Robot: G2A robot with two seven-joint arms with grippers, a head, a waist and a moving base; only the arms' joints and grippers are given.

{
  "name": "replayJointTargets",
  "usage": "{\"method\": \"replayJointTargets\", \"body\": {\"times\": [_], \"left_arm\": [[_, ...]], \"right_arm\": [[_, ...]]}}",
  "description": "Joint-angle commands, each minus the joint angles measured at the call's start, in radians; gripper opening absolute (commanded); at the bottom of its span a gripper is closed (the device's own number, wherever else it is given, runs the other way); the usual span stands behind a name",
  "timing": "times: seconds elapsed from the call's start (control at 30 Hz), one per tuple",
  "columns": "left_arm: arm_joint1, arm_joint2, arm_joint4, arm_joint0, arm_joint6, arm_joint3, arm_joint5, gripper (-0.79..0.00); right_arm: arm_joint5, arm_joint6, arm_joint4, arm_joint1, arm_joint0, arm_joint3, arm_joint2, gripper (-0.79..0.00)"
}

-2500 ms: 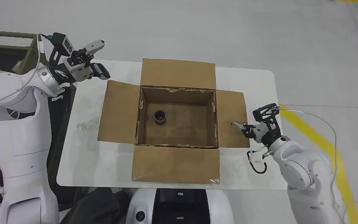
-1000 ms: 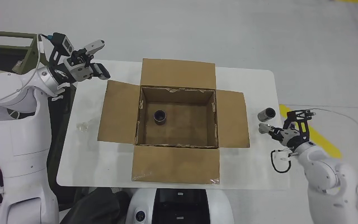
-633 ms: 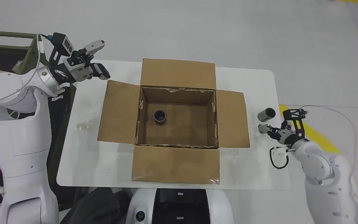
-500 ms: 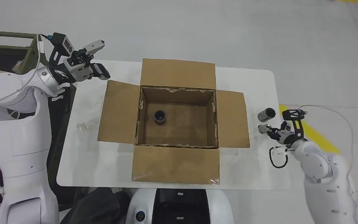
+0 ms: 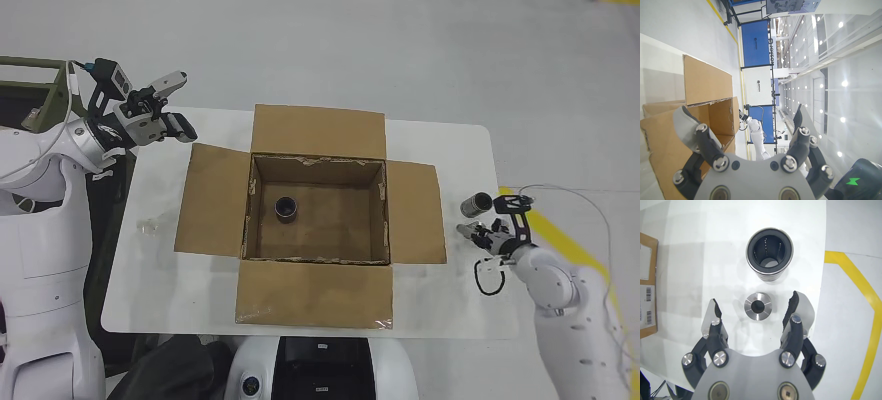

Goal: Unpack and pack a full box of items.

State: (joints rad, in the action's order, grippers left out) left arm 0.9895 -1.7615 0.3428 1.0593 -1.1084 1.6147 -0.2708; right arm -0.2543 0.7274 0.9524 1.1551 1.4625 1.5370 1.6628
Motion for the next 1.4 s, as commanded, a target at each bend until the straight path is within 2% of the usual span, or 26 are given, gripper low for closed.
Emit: {"method": "replayJointTargets", "body": {"times": [0.0,0.17,0.4,0.47,0.5,0.53,0.6,0.83,1.07,1.37], "left_arm": [[0.000,0.000,0.000,0.000,0.000,0.000,0.000,0.000],[0.000,0.000,0.000,0.000,0.000,0.000,0.000,0.000],[0.000,0.000,0.000,0.000,0.000,0.000,0.000,0.000],[0.000,0.000,0.000,0.000,0.000,0.000,0.000,0.000],[0.000,0.000,0.000,0.000,0.000,0.000,0.000,0.000],[0.000,0.000,0.000,0.000,0.000,0.000,0.000,0.000],[0.000,0.000,0.000,0.000,0.000,0.000,0.000,0.000],[0.000,0.000,0.000,0.000,0.000,0.000,0.000,0.000],[0.000,0.000,0.000,0.000,0.000,0.000,0.000,0.000],[0.000,0.000,0.000,0.000,0.000,0.000,0.000,0.000]], "right_arm": [[0.002,-0.001,0.002,-0.001,-0.007,-0.011,-0.005,-0.154],[0.007,-0.002,0.005,-0.003,-0.020,-0.032,-0.015,-0.394],[0.015,-0.002,0.010,-0.007,-0.027,-0.039,-0.023,-0.499],[0.019,-0.002,0.013,-0.009,-0.022,-0.030,-0.021,-0.585],[0.019,-0.002,0.015,-0.010,-0.018,-0.023,-0.019,-0.594],[0.021,-0.003,0.017,-0.011,-0.014,-0.016,-0.015,-0.683],[0.024,-0.002,0.018,-0.013,-0.003,0.002,-0.009,-0.785],[0.028,0.003,0.017,-0.020,0.053,0.092,0.025,-0.785],[0.029,-0.001,-0.016,-0.027,0.144,0.246,0.089,-0.785],[0.045,-0.116,-0.043,-0.025,0.277,0.421,0.157,-0.785]]}}
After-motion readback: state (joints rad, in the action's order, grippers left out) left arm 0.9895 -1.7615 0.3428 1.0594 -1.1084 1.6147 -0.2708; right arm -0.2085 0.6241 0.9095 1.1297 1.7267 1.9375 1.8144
